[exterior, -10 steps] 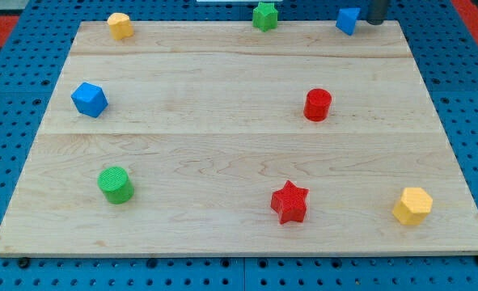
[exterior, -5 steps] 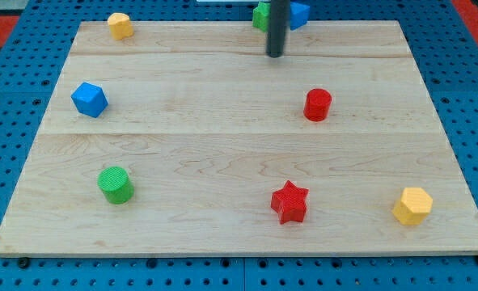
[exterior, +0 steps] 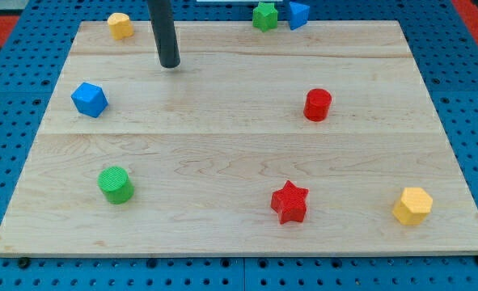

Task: Slide blue cube slightly right and down

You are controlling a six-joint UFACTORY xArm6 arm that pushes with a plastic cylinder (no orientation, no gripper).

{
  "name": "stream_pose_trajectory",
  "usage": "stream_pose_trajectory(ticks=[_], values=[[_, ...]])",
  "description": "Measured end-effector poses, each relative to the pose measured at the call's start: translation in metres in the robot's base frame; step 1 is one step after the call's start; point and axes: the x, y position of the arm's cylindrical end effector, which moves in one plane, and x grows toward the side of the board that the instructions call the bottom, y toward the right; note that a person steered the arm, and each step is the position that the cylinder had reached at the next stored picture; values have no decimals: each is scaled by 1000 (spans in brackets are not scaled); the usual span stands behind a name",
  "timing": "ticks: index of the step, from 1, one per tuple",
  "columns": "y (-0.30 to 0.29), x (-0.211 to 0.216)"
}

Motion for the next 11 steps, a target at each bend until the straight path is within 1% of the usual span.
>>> stream_pose_trajectory(ticks=[1, 2, 3, 4, 5, 6, 8, 9, 10, 11], values=[[-55, 13], [-125, 18], [-162, 9], [-190, 25], [-166, 60], [-152, 77], [-90, 80], [-61, 89], [-47, 89], [-46, 92]])
